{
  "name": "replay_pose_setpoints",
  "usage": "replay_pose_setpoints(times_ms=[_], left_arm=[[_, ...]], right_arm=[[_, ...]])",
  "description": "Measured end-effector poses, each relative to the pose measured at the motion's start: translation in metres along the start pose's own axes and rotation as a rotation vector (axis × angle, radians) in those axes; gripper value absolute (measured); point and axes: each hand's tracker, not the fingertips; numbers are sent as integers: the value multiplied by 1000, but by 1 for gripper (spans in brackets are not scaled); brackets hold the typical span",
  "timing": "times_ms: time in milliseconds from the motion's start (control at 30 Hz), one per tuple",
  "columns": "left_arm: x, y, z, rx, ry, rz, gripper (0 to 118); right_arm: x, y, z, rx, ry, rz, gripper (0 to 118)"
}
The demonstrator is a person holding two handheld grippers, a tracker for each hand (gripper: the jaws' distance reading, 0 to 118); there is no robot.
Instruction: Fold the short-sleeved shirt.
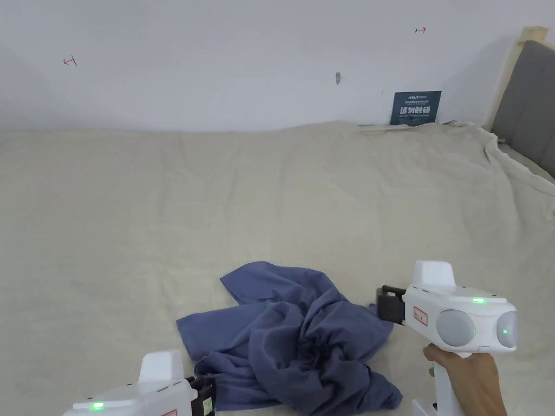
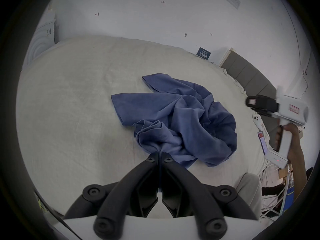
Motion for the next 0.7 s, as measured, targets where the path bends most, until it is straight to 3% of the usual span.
replay_pose_setpoints(times_ms=[67,300,333,400,533,600,700], left_arm=[[0,0,0,-2,-6,-1,0],[-2,3,-2,-7,-15,-12,0],[-2,3,-1,-7,-17,-9,0],[-2,4,-2,-8,-18,-6,0],[-1,5,-3,-7,-19,-11,0],[-1,6,-2,-4,-25,-6,0],[0,6,0,4,-31,-1,0]], right_arm=[[3,-2,-19,-27,6,-9,98],[14,-11,-72,-174,-29,-55,97],[14,-13,-75,-190,-30,-58,93],[17,-17,-78,-204,-19,-67,71],[17,-23,-78,-229,34,-74,6],[13,-23,-72,-206,10,-41,4],[20,-17,-60,-183,38,-52,3]])
